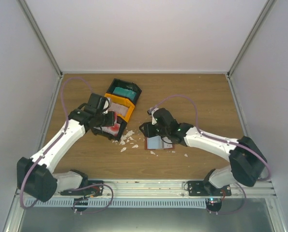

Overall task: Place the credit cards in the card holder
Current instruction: Pick up the credit card from the storage box.

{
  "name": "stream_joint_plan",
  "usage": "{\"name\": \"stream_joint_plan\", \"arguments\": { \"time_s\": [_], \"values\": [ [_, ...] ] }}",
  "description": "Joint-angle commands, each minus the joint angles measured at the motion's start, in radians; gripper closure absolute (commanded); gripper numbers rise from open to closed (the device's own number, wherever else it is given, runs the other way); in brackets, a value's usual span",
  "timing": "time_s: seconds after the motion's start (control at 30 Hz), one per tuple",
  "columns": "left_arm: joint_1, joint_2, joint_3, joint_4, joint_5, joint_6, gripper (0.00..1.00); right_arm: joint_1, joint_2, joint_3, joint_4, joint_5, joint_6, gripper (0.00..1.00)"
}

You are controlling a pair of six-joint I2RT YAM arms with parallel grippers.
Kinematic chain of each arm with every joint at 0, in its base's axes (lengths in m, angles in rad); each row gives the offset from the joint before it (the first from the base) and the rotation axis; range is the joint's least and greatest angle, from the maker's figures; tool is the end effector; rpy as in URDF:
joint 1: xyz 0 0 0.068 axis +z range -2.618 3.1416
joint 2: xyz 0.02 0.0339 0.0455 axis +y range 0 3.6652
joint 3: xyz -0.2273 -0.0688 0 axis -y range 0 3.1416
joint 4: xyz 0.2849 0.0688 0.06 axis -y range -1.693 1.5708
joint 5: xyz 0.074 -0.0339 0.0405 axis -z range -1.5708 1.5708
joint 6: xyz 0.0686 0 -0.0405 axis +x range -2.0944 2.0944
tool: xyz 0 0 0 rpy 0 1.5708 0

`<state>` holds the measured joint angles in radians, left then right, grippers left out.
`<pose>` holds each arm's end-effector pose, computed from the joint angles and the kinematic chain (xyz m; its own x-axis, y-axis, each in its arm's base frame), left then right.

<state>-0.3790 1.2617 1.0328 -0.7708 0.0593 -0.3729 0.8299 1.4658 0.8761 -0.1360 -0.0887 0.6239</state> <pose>0.2948 -0.1218 0.2039 -0.8733 -0.0437 -0.4852 0.0869 0.9660 -0.2434 0.2471 0.2792 0.1365 -0.8190 -0.0332 -0.5728 -0.3711 0.7920 0.4847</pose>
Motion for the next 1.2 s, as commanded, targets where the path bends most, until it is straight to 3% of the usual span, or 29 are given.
{"name": "stream_joint_plan", "arguments": {
  "time_s": [0.0,0.13,0.23,0.53,0.73,0.93,1.17],
  "values": [
    [-0.008,-0.120,-0.021,0.088,0.138,-0.072,1.00,-0.008,-0.114,-0.022,-0.046,0.084,-0.008,0.51],
    [-0.024,-0.229,-0.187,0.354,0.341,-0.239,1.00,-0.027,-0.196,-0.054,-0.168,0.192,0.005,0.48],
    [-0.078,-0.281,-0.324,0.608,0.411,-0.376,1.00,-0.041,-0.255,-0.093,-0.259,0.270,0.024,0.47],
    [-0.342,-0.209,-0.497,0.942,0.216,-0.574,1.00,-0.076,-0.356,-0.204,-0.406,0.330,0.100,0.45],
    [-0.424,-0.062,-0.511,0.997,0.091,-0.576,1.00,-0.094,-0.378,-0.262,-0.381,0.266,0.104,0.43],
    [-0.445,0.020,-0.509,1.079,0.089,-0.588,1.00,-0.116,-0.291,-0.277,-0.406,0.220,0.096,0.43],
    [-0.470,0.093,-0.495,1.111,-0.011,-0.637,1.00,-0.152,-0.214,-0.272,-0.378,0.214,0.053,0.43]
  ]
}}
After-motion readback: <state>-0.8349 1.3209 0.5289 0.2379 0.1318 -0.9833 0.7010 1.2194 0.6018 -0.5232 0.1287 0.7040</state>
